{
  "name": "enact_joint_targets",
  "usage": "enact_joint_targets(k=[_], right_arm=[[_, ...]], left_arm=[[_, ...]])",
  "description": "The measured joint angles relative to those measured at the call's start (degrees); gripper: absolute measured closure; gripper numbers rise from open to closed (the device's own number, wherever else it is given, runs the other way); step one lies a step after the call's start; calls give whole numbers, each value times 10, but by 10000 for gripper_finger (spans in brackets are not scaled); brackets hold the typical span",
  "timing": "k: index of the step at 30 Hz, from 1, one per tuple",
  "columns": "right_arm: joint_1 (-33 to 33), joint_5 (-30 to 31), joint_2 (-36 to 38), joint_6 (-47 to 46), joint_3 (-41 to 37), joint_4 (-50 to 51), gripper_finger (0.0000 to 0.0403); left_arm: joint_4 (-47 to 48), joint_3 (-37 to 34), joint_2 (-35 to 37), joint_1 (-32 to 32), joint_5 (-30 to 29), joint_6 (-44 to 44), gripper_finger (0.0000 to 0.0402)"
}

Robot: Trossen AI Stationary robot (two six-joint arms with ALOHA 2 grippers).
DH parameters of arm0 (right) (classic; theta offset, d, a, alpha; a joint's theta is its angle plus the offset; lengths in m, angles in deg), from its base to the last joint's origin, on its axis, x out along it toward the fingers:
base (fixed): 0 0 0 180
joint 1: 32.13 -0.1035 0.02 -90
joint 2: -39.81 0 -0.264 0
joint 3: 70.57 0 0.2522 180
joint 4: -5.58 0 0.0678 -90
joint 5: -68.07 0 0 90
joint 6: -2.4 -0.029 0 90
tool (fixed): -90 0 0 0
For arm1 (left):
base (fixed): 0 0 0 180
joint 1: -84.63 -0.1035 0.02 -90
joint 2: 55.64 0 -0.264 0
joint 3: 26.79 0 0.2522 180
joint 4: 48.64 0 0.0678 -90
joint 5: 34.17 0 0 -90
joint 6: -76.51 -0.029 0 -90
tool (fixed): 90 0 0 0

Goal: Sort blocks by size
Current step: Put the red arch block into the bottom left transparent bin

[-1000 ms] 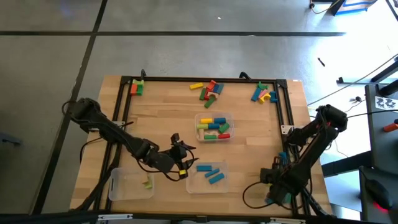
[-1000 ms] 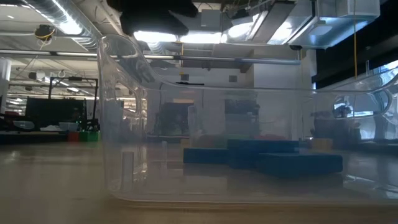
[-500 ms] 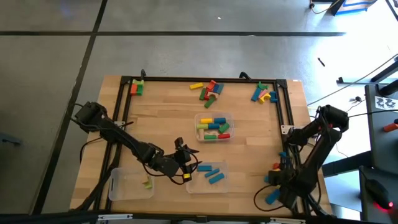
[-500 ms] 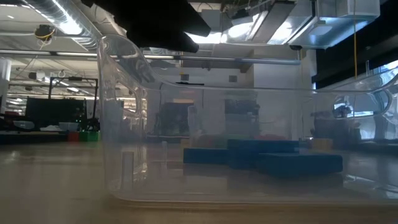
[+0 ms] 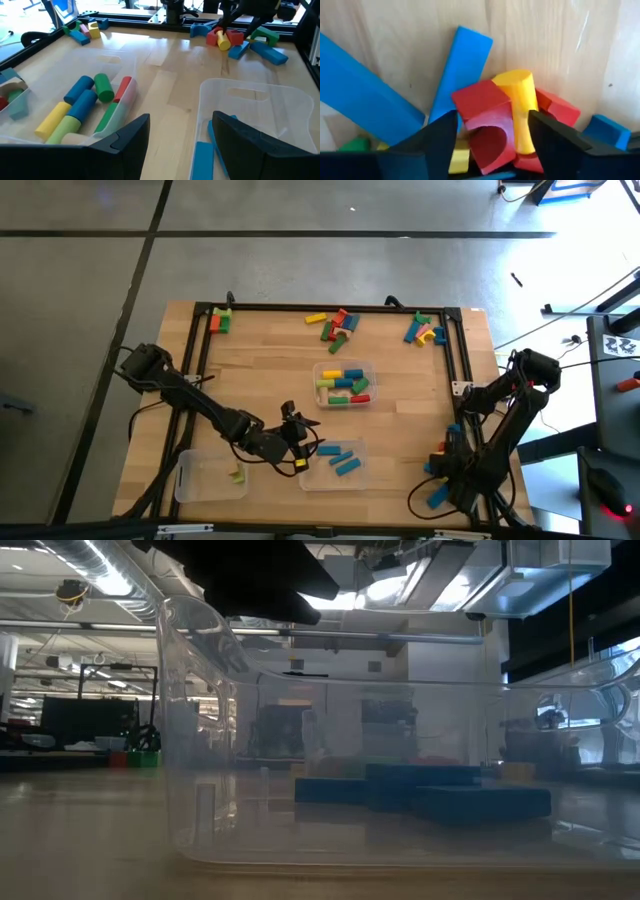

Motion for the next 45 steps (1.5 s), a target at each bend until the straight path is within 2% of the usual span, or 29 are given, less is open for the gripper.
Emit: enact_joint_targets(k=[8,15,19,26,29,33,37,41,45], right_arm=[[0,38,0,0,-1,-6,255],[0,15,0,0,-43,-60,315],[0,10,0,-12,-50,-66,323],[0,-15,0,-45,-50,-69,315],[0,-13,0,-46,-50,-69,333],[0,-12,0,-46,-49,-66,376],[0,-12,0,-46,-36,-46,377],[0,12,0,-45,3,-6,361],[6,51,0,-35,55,41,367]], left_arm=[[4,0,0,0,0,-2,192],[4,0,0,0,0,-3,192],[4,0,0,0,0,-3,192],[4,0,0,0,0,-3,192],[4,0,0,0,0,-3,192],[4,0,0,0,0,-3,192],[4,0,0,0,0,-15,192],[-2,0,0,2,0,-18,192],[-3,0,0,5,0,-24,192]])
